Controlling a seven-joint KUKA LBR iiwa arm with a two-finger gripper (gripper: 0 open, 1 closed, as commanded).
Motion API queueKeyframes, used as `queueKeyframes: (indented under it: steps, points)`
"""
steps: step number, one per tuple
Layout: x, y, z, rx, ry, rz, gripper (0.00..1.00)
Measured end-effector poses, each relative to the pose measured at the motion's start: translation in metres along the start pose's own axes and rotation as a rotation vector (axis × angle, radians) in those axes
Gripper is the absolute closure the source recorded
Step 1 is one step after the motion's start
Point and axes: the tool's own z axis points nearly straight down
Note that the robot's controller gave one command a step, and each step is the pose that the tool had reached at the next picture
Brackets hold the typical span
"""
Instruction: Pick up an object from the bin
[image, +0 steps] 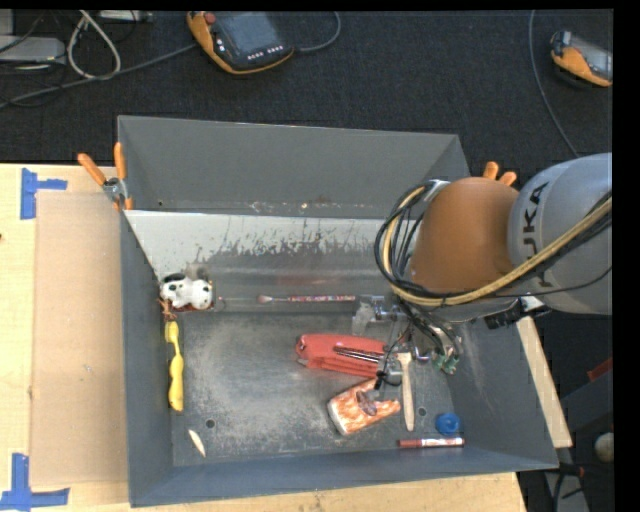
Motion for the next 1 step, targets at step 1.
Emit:
queueKeyframes:
  steps: [1]
  points:
    - [-0.0018, 0.0000, -0.0044, 0.000, -0.008, 0.000, 0.00]
